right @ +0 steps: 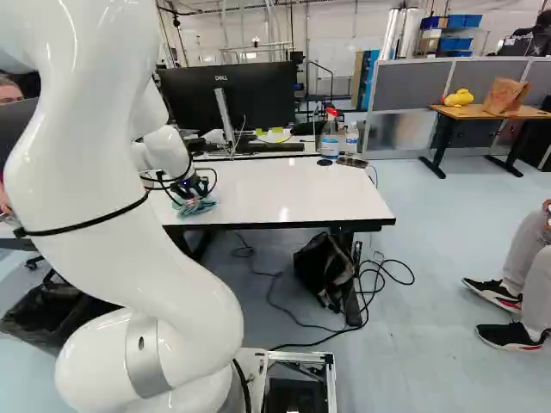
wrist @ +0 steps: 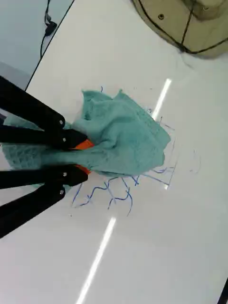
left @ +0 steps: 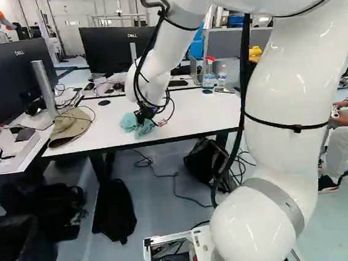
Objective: Clean the table with the green towel
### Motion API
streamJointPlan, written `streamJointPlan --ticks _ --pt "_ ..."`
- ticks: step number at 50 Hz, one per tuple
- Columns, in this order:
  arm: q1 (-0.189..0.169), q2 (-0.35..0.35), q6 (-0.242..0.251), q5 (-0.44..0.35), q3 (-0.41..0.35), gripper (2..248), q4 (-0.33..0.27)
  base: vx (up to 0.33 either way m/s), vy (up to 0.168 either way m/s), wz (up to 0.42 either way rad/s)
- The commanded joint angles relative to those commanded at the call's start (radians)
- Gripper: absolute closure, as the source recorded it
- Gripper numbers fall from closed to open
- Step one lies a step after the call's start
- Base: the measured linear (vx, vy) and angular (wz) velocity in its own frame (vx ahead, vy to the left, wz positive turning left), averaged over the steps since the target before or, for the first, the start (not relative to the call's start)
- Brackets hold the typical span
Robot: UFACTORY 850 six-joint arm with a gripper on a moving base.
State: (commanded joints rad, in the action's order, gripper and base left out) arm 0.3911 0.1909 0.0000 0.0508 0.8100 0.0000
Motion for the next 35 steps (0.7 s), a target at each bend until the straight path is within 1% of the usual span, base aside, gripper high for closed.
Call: streamJointPlan --ticks 35 --pt "-0.134 0.023 0.0 0.0 0.027 199 0.0 0.0 0.0 0.0"
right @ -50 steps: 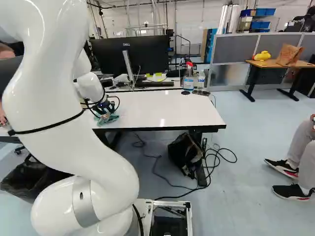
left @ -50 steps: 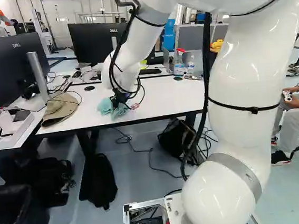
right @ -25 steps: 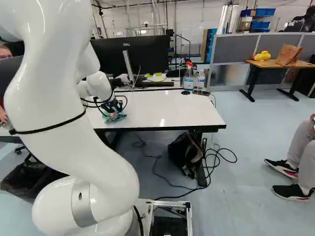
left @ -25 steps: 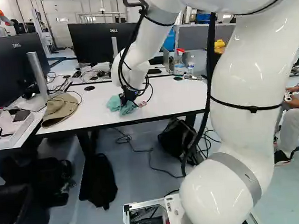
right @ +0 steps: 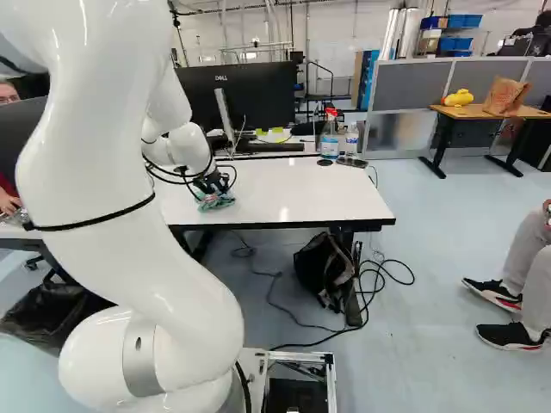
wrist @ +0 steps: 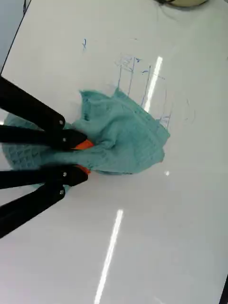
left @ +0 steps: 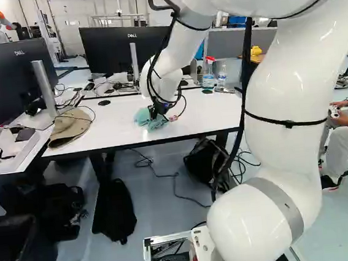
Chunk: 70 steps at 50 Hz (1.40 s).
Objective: Clean the table with the green towel
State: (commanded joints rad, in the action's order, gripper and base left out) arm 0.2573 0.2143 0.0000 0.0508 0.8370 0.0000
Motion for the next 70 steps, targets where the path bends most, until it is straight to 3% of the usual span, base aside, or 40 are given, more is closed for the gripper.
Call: streamJointPlan --ticks 27,70 --pt "-0.065 0.084 0.0 0.0 0.101 199 0.0 0.0 0.0 0.0" --pt "-0.041 0.268 0.0 0.0 0.336 199 0.0 0.0 0.0 0.0"
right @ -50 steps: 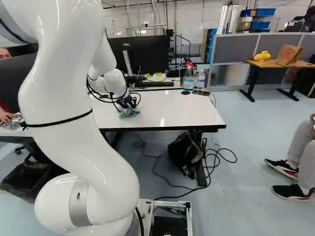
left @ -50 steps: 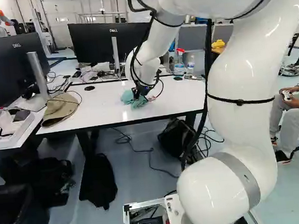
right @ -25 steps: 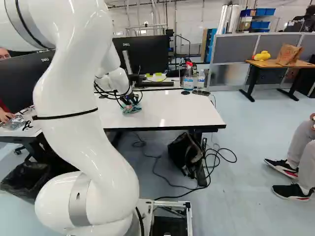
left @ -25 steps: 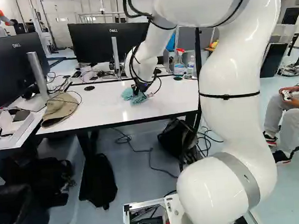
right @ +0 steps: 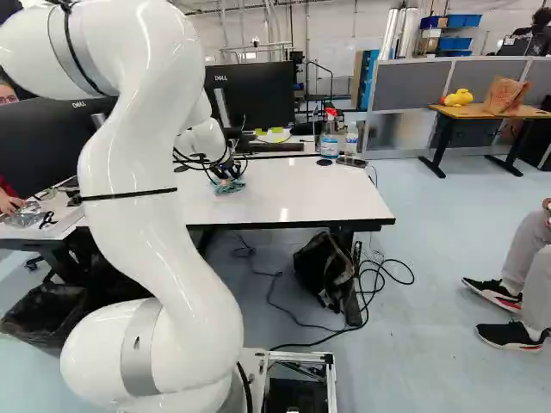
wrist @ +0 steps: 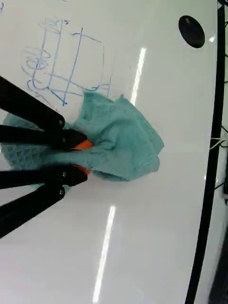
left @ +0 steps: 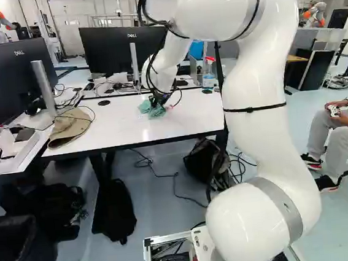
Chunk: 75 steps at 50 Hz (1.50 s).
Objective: Clean the table with the green towel
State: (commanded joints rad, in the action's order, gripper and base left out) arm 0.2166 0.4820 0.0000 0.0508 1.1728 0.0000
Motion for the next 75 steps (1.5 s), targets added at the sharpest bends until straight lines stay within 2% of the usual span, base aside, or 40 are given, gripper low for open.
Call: streamJointPlan --ticks 9,43,75 --pt "0.019 0.025 0.0 0.0 0.033 199 0.0 0.0 0.0 0.0" --pt "0.11 0.058 0.0 0.0 0.079 199 0.0 0.0 0.0 0.0" --pt "0.198 0.013 0.0 0.0 0.018 199 0.0 0.0 0.0 0.0"
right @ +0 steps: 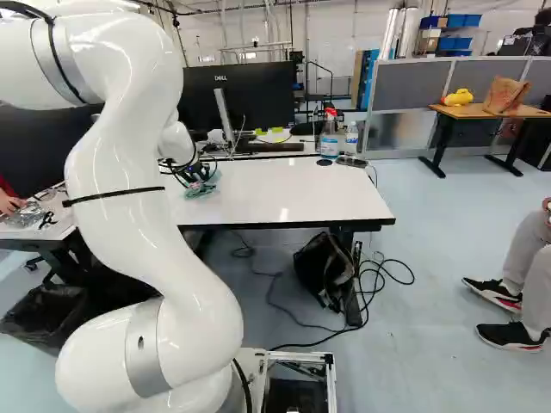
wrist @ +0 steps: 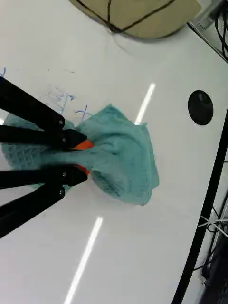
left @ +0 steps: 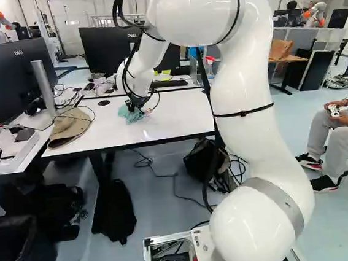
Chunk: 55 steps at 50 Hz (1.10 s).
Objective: Clean the table with the green towel
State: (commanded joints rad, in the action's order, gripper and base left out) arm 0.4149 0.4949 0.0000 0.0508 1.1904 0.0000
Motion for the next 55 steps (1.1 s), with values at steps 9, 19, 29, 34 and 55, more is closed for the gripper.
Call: streamJointPlan --ticks 9,19,29,34,55 --pt "0.026 -0.016 0.0 0.0 -0.022 199 0.0 0.0 0.0 0.0" --pt "0.055 -0.033 0.0 0.0 -0.044 199 0.0 0.0 0.0 0.0" --pt "0.083 -0.052 0.0 0.0 -0.069 199 0.0 0.0 0.0 0.0" --pt "0.095 -0.065 0.0 0.0 -0.085 199 0.0 0.0 0.0 0.0" --pt "0.146 -0.124 0.0 0.0 -0.161 199 0.0 0.0 0.0 0.0"
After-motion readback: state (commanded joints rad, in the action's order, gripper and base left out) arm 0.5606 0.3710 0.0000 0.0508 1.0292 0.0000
